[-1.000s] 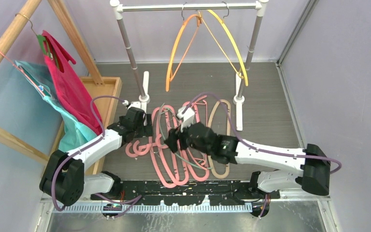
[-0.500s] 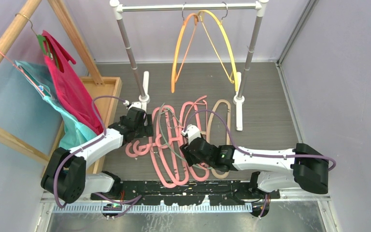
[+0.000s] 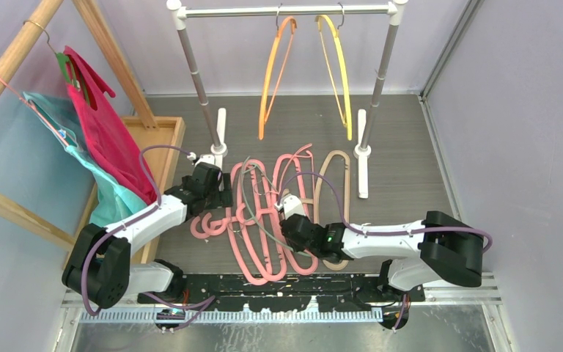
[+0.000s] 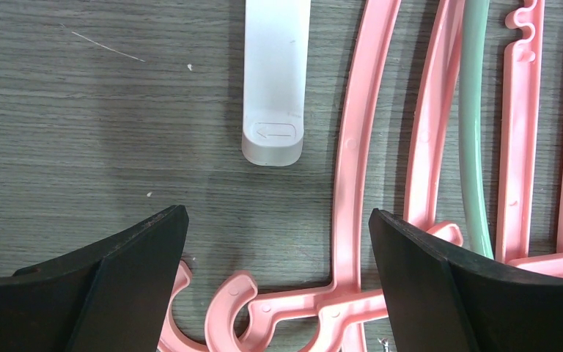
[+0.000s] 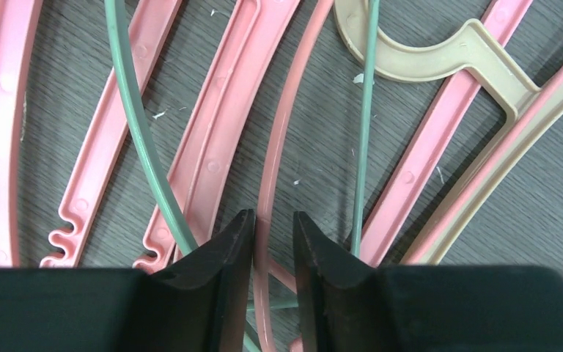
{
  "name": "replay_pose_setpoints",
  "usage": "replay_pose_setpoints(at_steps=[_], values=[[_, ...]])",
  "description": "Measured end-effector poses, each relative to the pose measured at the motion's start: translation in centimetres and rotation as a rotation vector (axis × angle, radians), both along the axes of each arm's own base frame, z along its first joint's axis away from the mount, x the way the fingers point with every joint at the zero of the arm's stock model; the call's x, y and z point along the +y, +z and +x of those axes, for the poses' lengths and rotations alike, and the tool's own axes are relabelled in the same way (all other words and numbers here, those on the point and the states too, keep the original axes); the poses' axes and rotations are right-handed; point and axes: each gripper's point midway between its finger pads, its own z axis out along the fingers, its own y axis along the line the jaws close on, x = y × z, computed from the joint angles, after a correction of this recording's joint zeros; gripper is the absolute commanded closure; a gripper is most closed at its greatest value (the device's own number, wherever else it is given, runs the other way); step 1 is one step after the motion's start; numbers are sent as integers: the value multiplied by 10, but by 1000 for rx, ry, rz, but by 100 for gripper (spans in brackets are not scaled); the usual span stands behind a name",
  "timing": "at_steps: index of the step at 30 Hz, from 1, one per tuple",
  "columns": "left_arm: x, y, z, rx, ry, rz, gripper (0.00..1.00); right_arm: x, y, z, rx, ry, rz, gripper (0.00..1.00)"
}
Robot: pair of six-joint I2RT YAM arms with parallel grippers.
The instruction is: Organize the hangers
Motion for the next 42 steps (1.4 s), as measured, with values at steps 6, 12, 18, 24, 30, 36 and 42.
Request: replay_pose_setpoints(at_steps=[6, 12, 18, 24, 30, 36, 42], values=[[0, 0, 0, 0, 0, 0, 2, 4, 1, 1, 0, -13, 34, 64], [0, 0, 0, 0, 0, 0, 2, 0, -14, -1, 18, -15, 14, 91], [0, 0, 0, -2, 0, -1, 2, 3, -8, -1, 15, -24, 44, 99], [0, 3, 0, -13, 0, -6, 2, 5, 59, 1, -52, -39, 240, 99], [0, 3, -1, -13, 2, -8, 2, 13, 129, -1, -90, -25, 457, 99], [0, 3, -1, -13, 5, -11, 2, 41, 144, -14, -21, 64, 519, 99], [0, 3, 0, -17, 6, -12, 2, 52, 149, -25, -15, 109, 542, 99]])
